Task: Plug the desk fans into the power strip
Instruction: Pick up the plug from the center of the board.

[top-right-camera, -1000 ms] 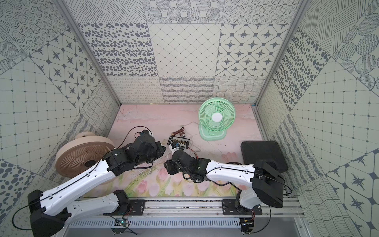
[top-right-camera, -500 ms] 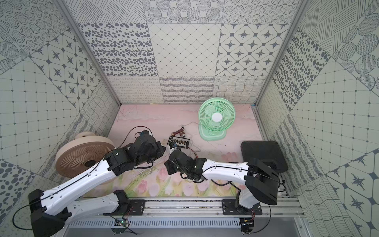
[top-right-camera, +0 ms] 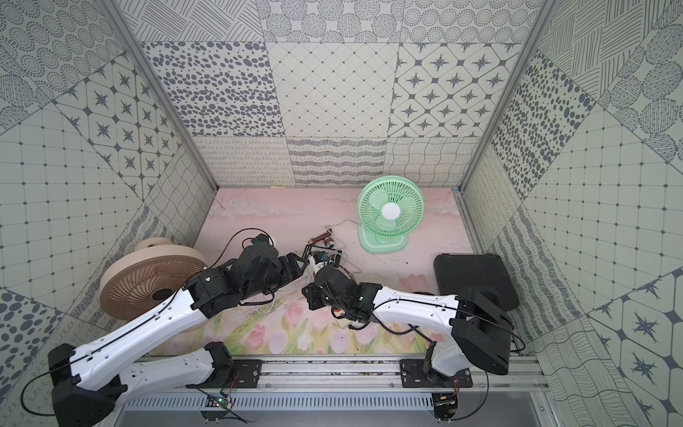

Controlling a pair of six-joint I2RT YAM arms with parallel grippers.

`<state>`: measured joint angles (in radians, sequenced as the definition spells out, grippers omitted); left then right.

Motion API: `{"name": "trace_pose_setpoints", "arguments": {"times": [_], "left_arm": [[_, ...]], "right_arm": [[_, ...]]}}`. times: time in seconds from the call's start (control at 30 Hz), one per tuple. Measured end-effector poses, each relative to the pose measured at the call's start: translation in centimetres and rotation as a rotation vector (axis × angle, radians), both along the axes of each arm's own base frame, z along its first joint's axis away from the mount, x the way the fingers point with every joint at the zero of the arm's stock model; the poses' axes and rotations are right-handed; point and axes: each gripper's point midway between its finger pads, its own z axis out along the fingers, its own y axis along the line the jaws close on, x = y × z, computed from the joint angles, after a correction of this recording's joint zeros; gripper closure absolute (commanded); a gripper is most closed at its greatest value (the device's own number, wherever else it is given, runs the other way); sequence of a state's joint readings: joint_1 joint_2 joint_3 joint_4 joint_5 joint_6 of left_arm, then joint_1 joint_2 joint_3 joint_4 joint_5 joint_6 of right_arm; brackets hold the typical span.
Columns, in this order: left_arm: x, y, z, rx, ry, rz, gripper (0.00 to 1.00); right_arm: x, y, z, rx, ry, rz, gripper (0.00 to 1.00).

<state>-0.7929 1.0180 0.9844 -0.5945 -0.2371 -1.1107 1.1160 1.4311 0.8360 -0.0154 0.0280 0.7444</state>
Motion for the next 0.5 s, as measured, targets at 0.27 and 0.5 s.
{"name": "trace_pose_setpoints", "arguments": {"times": [0.27, 0.5], "left_arm": [[-1.0, 0.9, 1.3, 0.013, -0.055, -0.043, 0.00], [-2.2, 1.9, 0.5, 0.056, -0.066, -0.092, 0.01]], "right_arm": [[0.5, -3.5, 1.5, 0.061, -0.008, -0.035, 1.00], [1.7, -6.1, 4.2, 0.158, -0.009, -0.060, 1.00]]}}
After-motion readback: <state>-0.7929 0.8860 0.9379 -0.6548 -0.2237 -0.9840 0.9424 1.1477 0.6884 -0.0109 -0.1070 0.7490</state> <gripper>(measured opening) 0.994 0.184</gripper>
